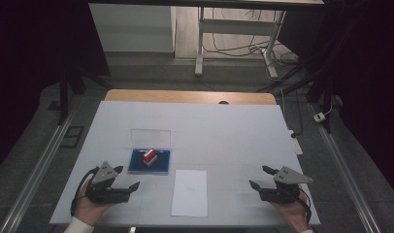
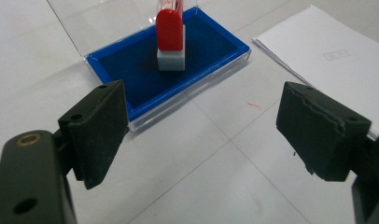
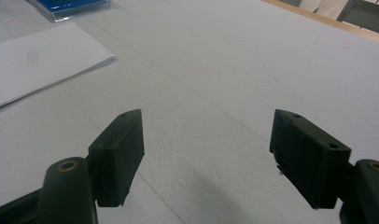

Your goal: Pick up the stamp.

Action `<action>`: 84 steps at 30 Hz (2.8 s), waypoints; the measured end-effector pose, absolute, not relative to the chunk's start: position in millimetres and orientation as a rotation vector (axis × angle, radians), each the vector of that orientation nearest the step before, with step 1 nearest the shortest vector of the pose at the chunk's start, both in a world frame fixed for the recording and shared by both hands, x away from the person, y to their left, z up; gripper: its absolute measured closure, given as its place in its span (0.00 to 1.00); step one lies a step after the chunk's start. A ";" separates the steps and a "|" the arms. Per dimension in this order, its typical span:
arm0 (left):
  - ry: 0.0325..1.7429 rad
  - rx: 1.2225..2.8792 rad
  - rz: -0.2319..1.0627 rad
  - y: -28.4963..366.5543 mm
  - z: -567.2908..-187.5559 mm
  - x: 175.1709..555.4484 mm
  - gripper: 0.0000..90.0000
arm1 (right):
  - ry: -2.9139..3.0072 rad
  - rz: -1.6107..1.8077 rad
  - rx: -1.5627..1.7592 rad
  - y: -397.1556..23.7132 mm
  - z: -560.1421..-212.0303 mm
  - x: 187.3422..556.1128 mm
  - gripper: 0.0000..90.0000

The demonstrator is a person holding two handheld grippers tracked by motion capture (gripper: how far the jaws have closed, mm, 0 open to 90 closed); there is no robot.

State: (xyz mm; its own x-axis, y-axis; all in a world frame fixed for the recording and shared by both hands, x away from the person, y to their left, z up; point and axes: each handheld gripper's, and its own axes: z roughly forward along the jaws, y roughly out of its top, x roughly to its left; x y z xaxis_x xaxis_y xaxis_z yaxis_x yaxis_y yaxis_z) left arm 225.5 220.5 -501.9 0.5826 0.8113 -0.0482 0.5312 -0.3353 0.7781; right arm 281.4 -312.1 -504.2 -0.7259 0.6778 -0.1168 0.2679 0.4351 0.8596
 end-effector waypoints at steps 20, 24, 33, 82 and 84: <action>1.071 2.090 0.465 203.8 -474.8 254.3 0.22 | 2.253 1.221 0.800 -310.6 -504.2 281.1 0.29; 1.084 2.089 0.462 203.1 -471.0 263.1 0.22 | 2.255 1.225 0.801 -310.1 -504.5 281.6 0.30; 1.094 2.136 0.428 193.4 -468.0 285.2 0.23 | 2.254 1.224 0.802 -310.2 -504.3 281.7 0.30; 1.102 2.212 0.460 174.5 -495.8 326.2 0.63 | 2.283 1.191 0.816 -308.8 -510.0 282.3 0.32; 1.105 2.213 0.465 174.8 -495.9 326.1 0.66 | 2.283 1.191 0.816 -308.8 -510.0 282.2 0.32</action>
